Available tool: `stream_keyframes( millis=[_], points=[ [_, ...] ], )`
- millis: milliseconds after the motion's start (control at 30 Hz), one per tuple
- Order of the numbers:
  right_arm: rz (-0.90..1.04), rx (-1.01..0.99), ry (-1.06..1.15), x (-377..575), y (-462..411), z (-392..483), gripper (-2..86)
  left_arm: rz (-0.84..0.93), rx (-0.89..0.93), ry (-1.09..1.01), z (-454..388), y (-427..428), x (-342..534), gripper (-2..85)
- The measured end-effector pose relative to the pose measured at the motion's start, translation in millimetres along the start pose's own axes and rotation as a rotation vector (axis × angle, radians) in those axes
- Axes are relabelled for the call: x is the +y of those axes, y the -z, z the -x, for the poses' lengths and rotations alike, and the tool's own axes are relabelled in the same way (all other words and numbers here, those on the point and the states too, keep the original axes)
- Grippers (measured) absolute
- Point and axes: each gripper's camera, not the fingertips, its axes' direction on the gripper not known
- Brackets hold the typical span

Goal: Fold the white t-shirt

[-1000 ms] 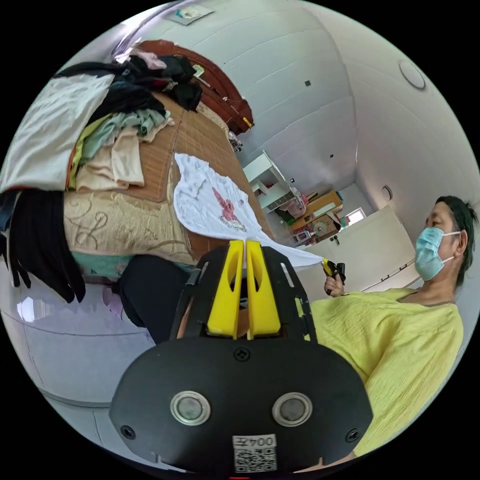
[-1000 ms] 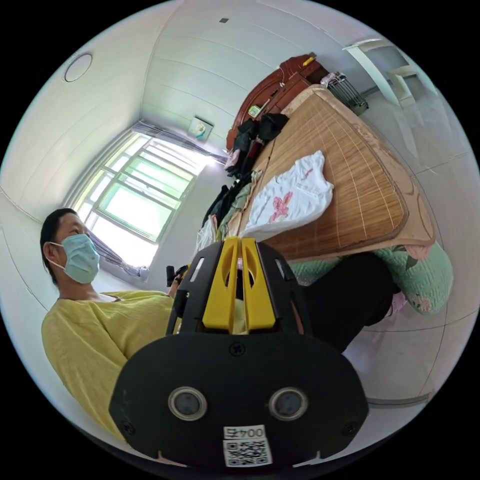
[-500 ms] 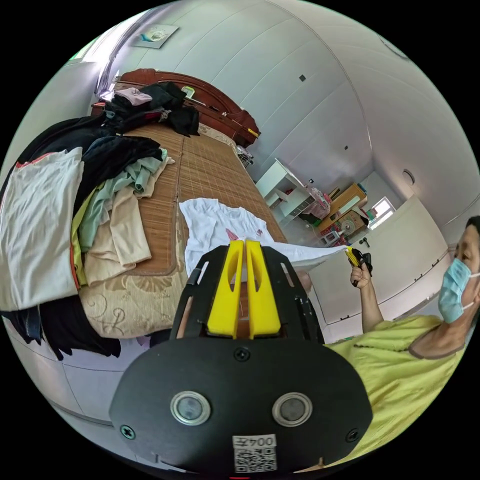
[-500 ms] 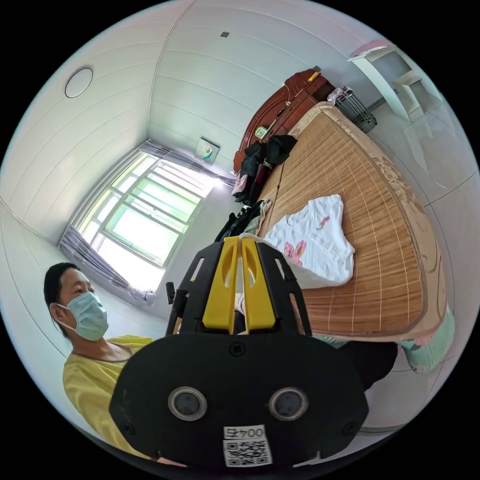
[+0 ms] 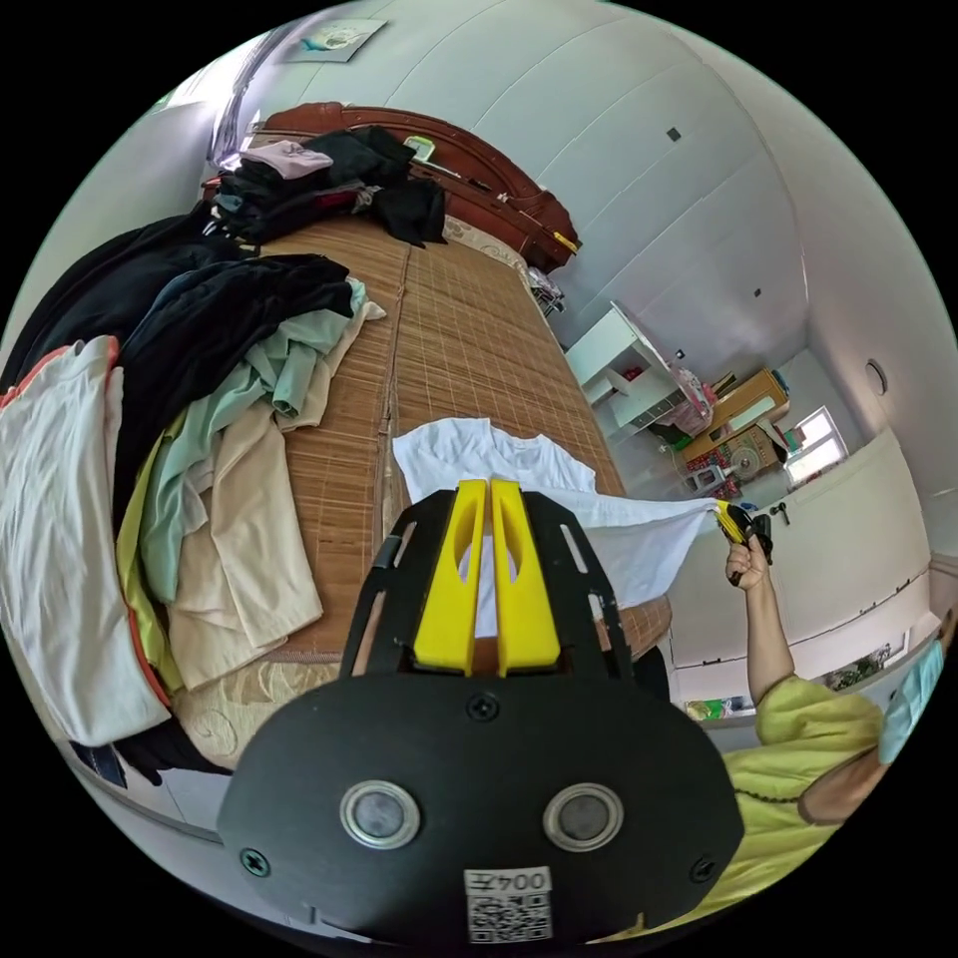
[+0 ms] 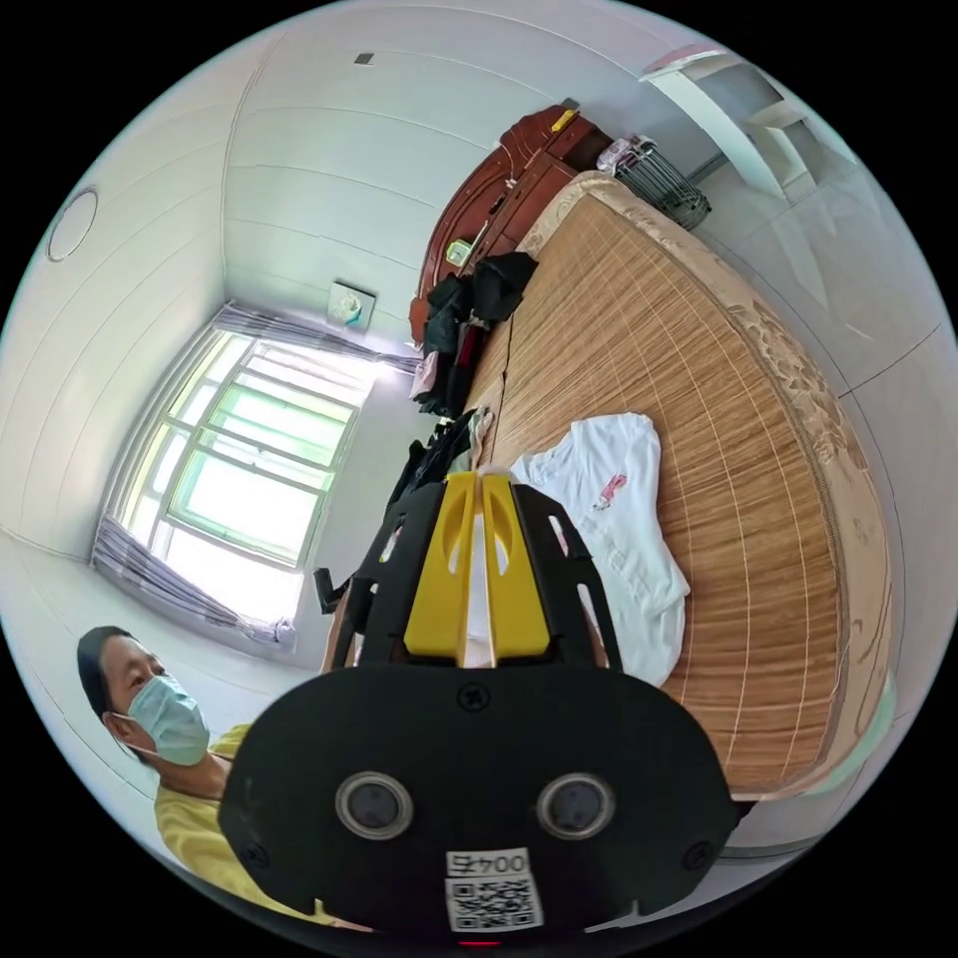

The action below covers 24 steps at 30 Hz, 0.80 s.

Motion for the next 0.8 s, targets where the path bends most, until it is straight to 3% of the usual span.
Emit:
stream_keyframes(
  millis=[567, 800],
  points=[
    [0.063, 0.083, -0.226, -136.1, -160.6, -114.7, -0.1, 0.106, -0.167, 0.080, 40.6, -205.3, -101.9, 0.8],
    [0.054, 0.126, -0.293, -147.7, -213.0, -134.1, 3.2, 0.070, -0.100, 0.170, 66.7, -252.9, -97.7, 1.2]
  ],
)
